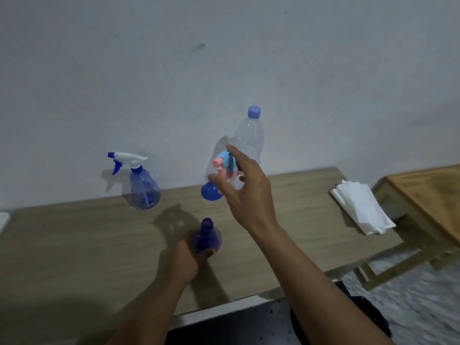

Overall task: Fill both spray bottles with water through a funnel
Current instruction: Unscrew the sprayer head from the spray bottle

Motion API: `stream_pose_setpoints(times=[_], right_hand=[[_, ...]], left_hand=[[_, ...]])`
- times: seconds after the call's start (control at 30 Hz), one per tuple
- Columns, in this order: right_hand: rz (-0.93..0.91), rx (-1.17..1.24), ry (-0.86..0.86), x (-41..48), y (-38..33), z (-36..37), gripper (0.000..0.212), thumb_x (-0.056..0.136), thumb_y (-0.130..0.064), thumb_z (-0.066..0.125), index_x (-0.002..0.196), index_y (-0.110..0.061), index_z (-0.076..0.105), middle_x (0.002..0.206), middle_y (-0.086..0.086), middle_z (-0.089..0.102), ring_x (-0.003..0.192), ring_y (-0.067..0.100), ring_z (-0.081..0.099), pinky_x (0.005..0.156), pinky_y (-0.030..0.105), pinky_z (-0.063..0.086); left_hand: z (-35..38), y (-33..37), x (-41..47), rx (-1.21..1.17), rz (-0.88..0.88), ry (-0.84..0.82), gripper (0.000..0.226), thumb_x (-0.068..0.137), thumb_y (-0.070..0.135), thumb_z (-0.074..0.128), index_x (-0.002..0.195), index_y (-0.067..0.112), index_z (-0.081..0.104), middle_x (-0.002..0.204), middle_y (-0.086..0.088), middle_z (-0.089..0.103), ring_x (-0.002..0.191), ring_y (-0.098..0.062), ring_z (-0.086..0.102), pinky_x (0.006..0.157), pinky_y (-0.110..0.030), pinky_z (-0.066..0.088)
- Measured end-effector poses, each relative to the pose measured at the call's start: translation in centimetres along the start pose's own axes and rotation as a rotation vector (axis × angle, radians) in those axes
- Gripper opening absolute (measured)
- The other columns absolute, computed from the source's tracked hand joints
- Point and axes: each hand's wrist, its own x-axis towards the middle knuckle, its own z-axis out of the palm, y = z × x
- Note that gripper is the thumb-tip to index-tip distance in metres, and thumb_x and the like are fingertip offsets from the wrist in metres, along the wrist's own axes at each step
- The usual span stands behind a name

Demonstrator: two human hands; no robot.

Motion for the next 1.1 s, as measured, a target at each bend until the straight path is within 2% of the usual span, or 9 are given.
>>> stream_pose_setpoints(times=[0.03, 0.1, 0.23, 0.37, 0.5, 0.73, 0.87, 0.93, 1.1], right_hand=[[0.027, -0.061, -0.015, 0.4, 0.5, -0.5, 0.059, 0.089, -0.041, 0.072, 0.143, -0.034, 0.049, 0.127, -0.011, 0.059, 0.108, 0.001, 0.055, 0.089, 0.012, 0.045], [0.082, -0.198, -0.069, 0.7, 2.5, -1.0, 0.056, 0.091, -0.040, 0.070, 0.142, -0.032, 0.049, 0.125, -0.004, 0.061, 0.101, 0.006, 0.059, 0.087, 0.020, 0.050], [0.273, -0.559, -0.264, -0.5, 9.1, -0.1, 0.057, 0.089, -0.042, 0.066, 0.142, -0.034, 0.044, 0.120, 0.009, 0.060, 0.110, 0.032, 0.060, 0.093, 0.046, 0.050], [0.446, -0.737, -0.402, -2.7, 15.6, 1.4, 0.048, 0.096, -0.046, 0.054, 0.140, -0.026, 0.045, 0.127, 0.013, 0.055, 0.118, 0.037, 0.054, 0.095, 0.047, 0.044], [0.416, -0.877, -0.437, -4.5, 19.2, 2.5, 0.042, 0.104, -0.037, 0.045, 0.144, -0.026, 0.040, 0.134, 0.012, 0.052, 0.122, 0.035, 0.048, 0.095, 0.047, 0.041], [0.319, -0.870, -0.448, -5.5, 20.9, 2.9, 0.057, 0.103, -0.039, 0.041, 0.154, -0.020, 0.028, 0.155, 0.017, 0.034, 0.139, 0.034, 0.036, 0.107, 0.046, 0.034], [0.283, -0.832, -0.442, -5.6, 21.5, 2.8, 0.060, 0.104, -0.044, 0.040, 0.156, -0.019, 0.026, 0.157, 0.020, 0.031, 0.143, 0.033, 0.030, 0.111, 0.047, 0.031], [0.297, -0.796, -0.428, -5.6, 21.4, 2.7, 0.063, 0.102, -0.049, 0.041, 0.156, -0.018, 0.027, 0.155, 0.020, 0.033, 0.144, 0.034, 0.030, 0.111, 0.047, 0.032], [0.196, -0.653, -0.297, -4.4, 19.9, 3.3, 0.059, 0.100, -0.043, 0.050, 0.148, -0.010, 0.040, 0.146, 0.019, 0.046, 0.138, 0.035, 0.041, 0.111, 0.047, 0.036]], left_hand=[[0.1, 0.7, -0.5, 0.012, 0.009, -0.004, 0.058, 0.064, 0.036, 0.092, 0.112, 0.029, 0.062, 0.097, 0.013, 0.067, 0.084, -0.008, 0.062, 0.077, -0.023, 0.051], [0.1, 0.7, -0.5, 0.069, 0.076, 0.048, 0.041, 0.076, 0.021, 0.086, 0.104, 0.031, 0.059, 0.082, 0.020, 0.059, 0.070, 0.006, 0.052, 0.061, -0.005, 0.039], [0.4, -0.4, -0.1, 0.103, 0.149, 0.107, 0.055, 0.069, 0.009, 0.088, 0.103, 0.040, 0.057, 0.094, 0.011, 0.068, 0.085, -0.006, 0.065, 0.070, -0.014, 0.044], [0.7, -0.7, 0.3, 0.132, 0.158, 0.131, 0.059, 0.067, 0.014, 0.090, 0.111, 0.035, 0.058, 0.102, 0.008, 0.069, 0.094, -0.013, 0.066, 0.075, -0.016, 0.044], [0.9, -0.8, 0.7, 0.153, 0.153, 0.166, 0.056, 0.064, 0.016, 0.090, 0.103, 0.040, 0.057, 0.096, 0.011, 0.069, 0.091, -0.013, 0.067, 0.079, -0.027, 0.048], [0.8, -0.2, 0.3, 0.262, 0.185, 0.199, 0.051, 0.063, 0.032, 0.087, 0.092, 0.056, 0.052, 0.086, 0.029, 0.058, 0.087, -0.006, 0.061, 0.080, -0.027, 0.048], [0.8, 0.0, 0.6, 0.324, 0.201, 0.223, 0.060, 0.065, 0.029, 0.084, 0.112, 0.047, 0.052, 0.098, 0.023, 0.058, 0.094, -0.008, 0.060, 0.082, -0.029, 0.047], [0.9, -0.1, 0.5, 0.323, 0.177, 0.226, 0.057, 0.066, 0.028, 0.084, 0.110, 0.044, 0.053, 0.100, 0.022, 0.057, 0.093, -0.008, 0.059, 0.080, -0.027, 0.045], [1.5, -0.2, 0.3, 0.269, 0.152, 0.271, 0.058, 0.064, 0.019, 0.087, 0.115, 0.029, 0.062, 0.101, 0.019, 0.059, 0.088, 0.001, 0.058, 0.072, -0.001, 0.037]])
